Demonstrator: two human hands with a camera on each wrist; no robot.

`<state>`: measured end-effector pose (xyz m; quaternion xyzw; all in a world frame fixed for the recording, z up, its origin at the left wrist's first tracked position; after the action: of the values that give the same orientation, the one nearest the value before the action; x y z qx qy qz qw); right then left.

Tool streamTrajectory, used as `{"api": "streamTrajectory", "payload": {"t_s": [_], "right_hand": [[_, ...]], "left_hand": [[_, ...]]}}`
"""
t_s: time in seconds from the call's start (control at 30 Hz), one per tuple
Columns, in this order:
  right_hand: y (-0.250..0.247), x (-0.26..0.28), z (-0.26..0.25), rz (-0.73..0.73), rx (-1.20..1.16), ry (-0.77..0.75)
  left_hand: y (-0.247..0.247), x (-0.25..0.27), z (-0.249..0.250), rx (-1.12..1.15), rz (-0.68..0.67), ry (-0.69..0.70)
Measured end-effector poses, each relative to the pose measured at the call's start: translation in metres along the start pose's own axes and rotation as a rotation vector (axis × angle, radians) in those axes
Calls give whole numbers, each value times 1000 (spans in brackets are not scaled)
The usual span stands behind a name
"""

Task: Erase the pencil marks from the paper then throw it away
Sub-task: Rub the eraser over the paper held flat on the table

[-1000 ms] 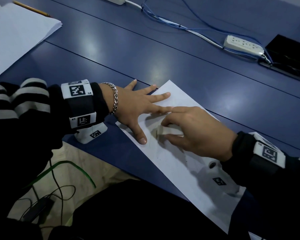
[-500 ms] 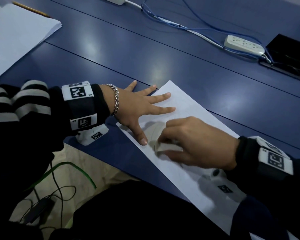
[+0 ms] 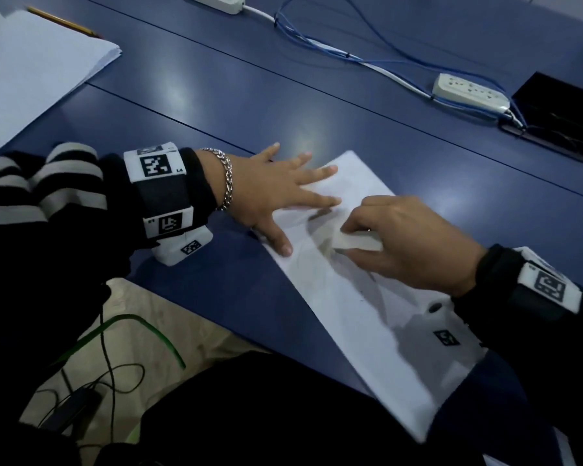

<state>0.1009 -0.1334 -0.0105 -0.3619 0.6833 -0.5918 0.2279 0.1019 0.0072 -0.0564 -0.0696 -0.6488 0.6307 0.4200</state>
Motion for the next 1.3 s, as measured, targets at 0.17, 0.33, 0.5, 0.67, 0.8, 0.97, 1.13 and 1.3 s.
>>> {"api": "streamTrajectory", "payload": {"t_s": [0.17,0.33,0.5,0.67,0.8,0.97,1.13,1.3], "right_hand": [[0,7,18,6,-11,106],[-1,7,17,11,6,108],[-4,-4,8,7,-47,57],[2,3,-6,18,-56,3],[4,7,-17,-66,-55,-83],[-4,-2,-5,24,-30,30],[16,28,-43,-136,-44,-87],[-3,1,-3,16,7,61]], "left_hand": [[-26,-9,16,41,236,100],[1,-13,15,19,-11,22],[6,-12,13,57,-72,19],[9,-12,12,97,-55,15],[9,-12,12,88,-62,11],[8,-11,13,80,-61,6],[9,-11,13,65,-70,5],[10,-12,12,90,-61,8]]}}
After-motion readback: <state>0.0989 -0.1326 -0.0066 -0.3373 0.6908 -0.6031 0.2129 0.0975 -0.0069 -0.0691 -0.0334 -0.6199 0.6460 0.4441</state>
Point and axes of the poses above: each hand's wrist, its own x-axis away from the middle knuckle, its own y-axis out of the palm, z = x × y, the point moved 9 cm from there along -x, towards the middle knuckle, and after that the axes turned 12 degrees about y, right-handed, at the moved point
